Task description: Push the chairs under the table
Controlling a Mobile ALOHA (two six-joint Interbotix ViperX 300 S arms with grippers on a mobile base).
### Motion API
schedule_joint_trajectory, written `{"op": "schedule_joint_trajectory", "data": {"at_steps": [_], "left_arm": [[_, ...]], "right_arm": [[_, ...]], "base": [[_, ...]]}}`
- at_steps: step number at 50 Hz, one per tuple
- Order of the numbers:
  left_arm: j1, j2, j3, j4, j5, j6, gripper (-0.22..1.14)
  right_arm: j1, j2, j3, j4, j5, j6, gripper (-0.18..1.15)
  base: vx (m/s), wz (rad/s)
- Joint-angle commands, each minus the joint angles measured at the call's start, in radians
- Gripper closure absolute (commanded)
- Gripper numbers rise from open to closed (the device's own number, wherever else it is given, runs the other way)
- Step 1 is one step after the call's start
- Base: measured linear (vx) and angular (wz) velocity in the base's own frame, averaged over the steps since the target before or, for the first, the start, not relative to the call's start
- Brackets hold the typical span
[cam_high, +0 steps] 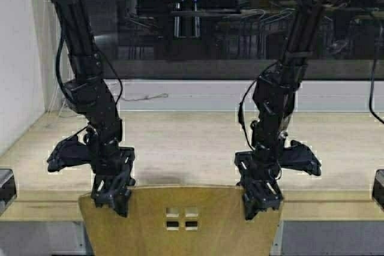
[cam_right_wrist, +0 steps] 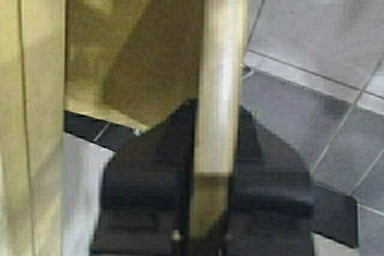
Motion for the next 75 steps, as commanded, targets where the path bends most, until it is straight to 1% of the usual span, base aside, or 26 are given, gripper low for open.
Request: {"op": "schedule_joint_trajectory", "data": {"at_steps": [1,7,9,11,15,21,23,25,29,32,47,62,67,75], "left_arm": [[-0.003,0.002,-0.025,0.015,-0.006,0.017,0.88],[-0.003,0.002,-0.025,0.015,-0.006,0.017,0.87],[-0.003,0.0,-0.023,0.015,-0.008,0.017,0.85],[-0.003,-0.003,-0.021,0.015,-0.012,0.015,0.81],[-0.003,-0.009,-0.025,0.015,-0.025,0.015,0.67],[-0.003,-0.02,-0.026,0.025,-0.051,0.018,0.35],[-0.003,-0.029,-0.02,0.032,-0.06,0.018,0.24],[-0.003,-0.038,-0.014,0.043,-0.072,0.018,0.15],[-0.003,-0.069,0.014,0.064,-0.091,0.018,0.0],[-0.003,-0.098,0.034,0.067,-0.103,0.017,-0.03],[-0.006,-0.261,0.144,0.067,-0.106,0.015,-0.03],[-0.031,-0.436,0.29,0.066,-0.094,0.014,-0.03],[-0.051,-0.492,0.325,0.066,-0.094,0.014,-0.03],[-0.066,-0.537,0.348,0.086,-0.094,0.017,-0.03]], "right_arm": [[0.017,0.009,-0.008,-0.012,-0.034,-0.06,0.92],[0.017,0.014,-0.008,-0.015,-0.038,-0.066,0.9],[0.015,0.015,-0.009,-0.018,-0.04,-0.066,0.86],[0.017,0.015,-0.012,-0.02,-0.04,-0.067,0.79],[0.017,0.015,-0.017,-0.031,-0.031,-0.074,0.56],[0.017,0.009,-0.04,-0.074,-0.017,-0.086,0.14],[0.015,0.002,-0.037,-0.077,-0.018,-0.086,0.04],[0.012,-0.009,-0.029,-0.075,-0.015,-0.086,-0.01],[0.006,-0.038,0.005,-0.074,-0.02,-0.08,-0.02],[-0.002,-0.067,0.034,-0.072,-0.029,-0.077,-0.01],[-0.008,-0.244,0.176,-0.074,-0.051,-0.083,-0.01],[-0.008,-0.483,0.337,-0.072,-0.084,-0.072,-0.01],[-0.006,-0.535,0.373,-0.075,-0.086,-0.084,-0.01],[0.018,-0.569,0.388,-0.098,-0.101,-0.094,-0.01]], "base": [[0.01,0.01],[0.01,0.01],[0.01,0.0],[0.0,0.0],[0.0,0.0],[0.0,0.0],[0.0,0.0],[-0.01,0.01],[-0.02,-0.02],[0.0,0.0],[0.02,0.0],[0.0,0.0],[-0.02,0.0],[-0.05,0.01]]}}
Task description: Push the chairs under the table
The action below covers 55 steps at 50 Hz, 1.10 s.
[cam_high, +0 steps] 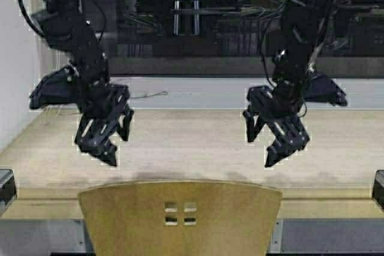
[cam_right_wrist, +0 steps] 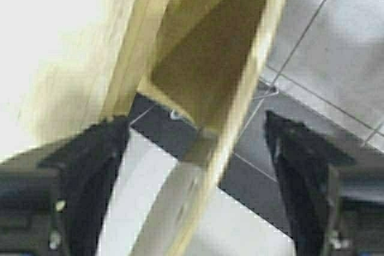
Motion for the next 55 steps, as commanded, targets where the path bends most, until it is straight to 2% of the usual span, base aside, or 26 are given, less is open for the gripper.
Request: {"op": "schedule_joint_trajectory", "data": {"at_steps": [1,9,27,30,33,39,44,49,55], "left_arm": [[-0.008,-0.058,0.009,0.028,-0.003,0.002,-0.03],[-0.008,-0.054,0.008,0.071,-0.008,0.002,-0.03],[-0.008,-0.041,-0.025,0.092,-0.017,0.002,-0.03],[-0.008,-0.057,-0.023,0.123,-0.017,0.006,-0.03],[-0.008,-0.083,-0.021,0.21,-0.023,0.015,-0.03],[-0.008,-0.161,0.012,0.443,-0.064,0.061,-0.03],[-0.003,-0.296,0.054,0.634,-0.052,0.129,-0.03],[0.005,-0.468,0.089,0.874,0.043,0.233,-0.03],[0.029,-0.597,0.094,0.982,0.204,0.328,-0.03]], "right_arm": [[0.031,-0.058,0.003,-0.028,-0.026,-0.011,-0.01],[0.052,-0.057,0.006,-0.032,-0.064,-0.003,-0.01],[0.055,-0.08,0.012,-0.029,-0.067,-0.002,-0.01],[0.055,-0.098,0.012,-0.037,-0.074,-0.014,-0.01],[0.064,-0.123,0.006,-0.08,-0.086,-0.038,-0.01],[0.083,-0.187,-0.026,-0.298,-0.123,-0.16,-0.01],[0.081,-0.279,-0.029,-0.428,-0.032,-0.244,-0.01],[0.075,-0.416,0.002,-0.502,0.054,-0.311,-0.01],[0.066,-0.571,0.032,-0.548,0.078,-0.376,-0.01]], "base": [[-0.09,0.05],[-0.14,0.13],[-0.14,0.32],[-0.16,0.28],[-0.16,0.23],[-0.14,0.09],[-0.13,0.03],[-0.16,0.01],[-0.18,0.01]]}}
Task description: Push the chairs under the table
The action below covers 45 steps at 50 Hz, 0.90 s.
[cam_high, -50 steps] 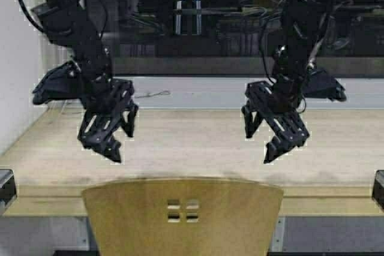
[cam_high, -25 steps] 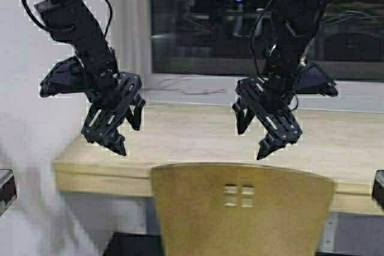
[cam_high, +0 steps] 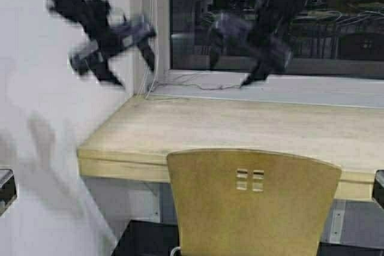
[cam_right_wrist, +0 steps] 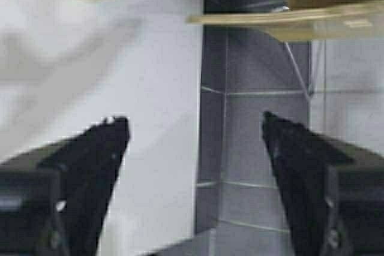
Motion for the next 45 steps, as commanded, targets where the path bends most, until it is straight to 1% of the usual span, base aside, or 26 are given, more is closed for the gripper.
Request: {"op": "schedule_joint_trajectory", "data": {"at_steps": [1,6,11,15,21,24,29,33,42,45], "left_arm": [[0.023,-0.156,0.0,0.121,0.153,0.084,-0.03],[0.029,-0.261,0.015,0.19,0.281,0.155,-0.03],[0.031,-0.388,0.041,0.21,0.365,0.198,-0.03],[0.052,-0.46,0.058,0.244,0.362,0.225,-0.03],[0.095,-0.48,0.083,0.334,0.314,0.249,-0.03],[0.115,-0.482,0.095,0.364,0.291,0.242,-0.03],[0.118,-0.494,0.097,0.354,0.284,0.227,-0.03],[0.118,-0.508,0.092,0.351,0.285,0.215,-0.03],[0.118,-0.511,0.089,0.354,0.285,0.216,-0.03],[0.118,-0.509,0.091,0.353,0.281,0.213,-0.03]], "right_arm": [[-0.009,-0.195,0.018,-0.06,0.026,-0.063,-0.01],[-0.014,-0.298,0.072,-0.15,0.049,-0.141,-0.01],[-0.032,-0.391,0.163,-0.225,0.055,-0.195,-0.01],[-0.055,-0.436,0.216,-0.236,0.061,-0.189,-0.01],[-0.055,-0.471,0.212,-0.239,0.084,-0.19,-0.01],[-0.063,-0.485,0.215,-0.247,0.104,-0.192,-0.01],[-0.067,-0.517,0.235,-0.253,0.146,-0.192,-0.01],[-0.069,-0.529,0.241,-0.256,0.146,-0.192,-0.01],[-0.117,-0.531,0.244,-0.278,0.123,-0.184,-0.01],[-0.118,-0.535,0.25,-0.275,0.121,-0.179,-0.01]], "base": [[-0.18,0.03],[-0.19,0.03],[-0.21,0.06],[-0.21,0.13],[-0.21,0.18],[-0.25,0.17],[-0.28,0.08],[-0.26,-0.01],[-0.23,0.02],[-0.25,0.16]]}}
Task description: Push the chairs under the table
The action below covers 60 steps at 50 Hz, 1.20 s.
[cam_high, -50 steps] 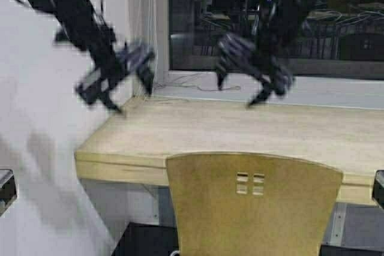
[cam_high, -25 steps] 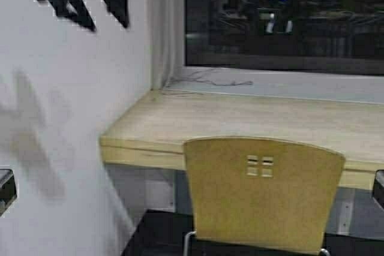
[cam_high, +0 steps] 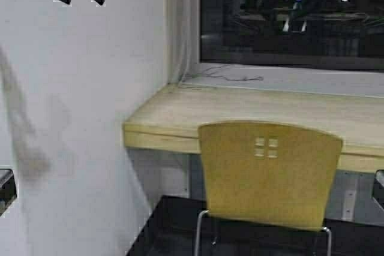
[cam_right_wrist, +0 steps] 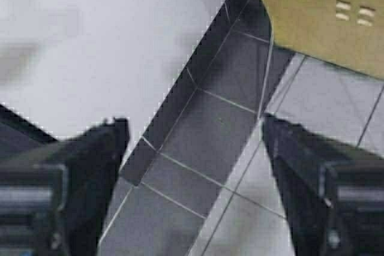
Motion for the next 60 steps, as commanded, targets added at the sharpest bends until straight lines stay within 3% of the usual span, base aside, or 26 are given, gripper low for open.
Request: {"op": "schedule_joint_trajectory", "data": {"at_steps": [1,12,41,60], "left_arm": [[0.005,-0.006,-0.014,0.0,-0.015,-0.006,-0.03],[0.005,0.054,-0.025,0.0,-0.092,0.005,-0.03],[0.006,-0.015,0.002,-0.011,-0.066,-0.025,-0.03],[0.014,0.049,-0.028,-0.009,-0.107,-0.014,-0.03]], "right_arm": [[-0.015,-0.017,-0.002,0.002,-0.014,0.008,-0.01],[-0.015,-0.008,0.003,0.003,-0.029,0.044,-0.01],[-0.035,0.011,0.0,-0.011,-0.054,0.044,-0.01],[-0.034,-0.032,-0.008,-0.008,-0.037,0.057,-0.01]], "base": [[-0.26,0.21],[-0.27,0.31],[-0.3,0.23],[-0.33,0.34]]}}
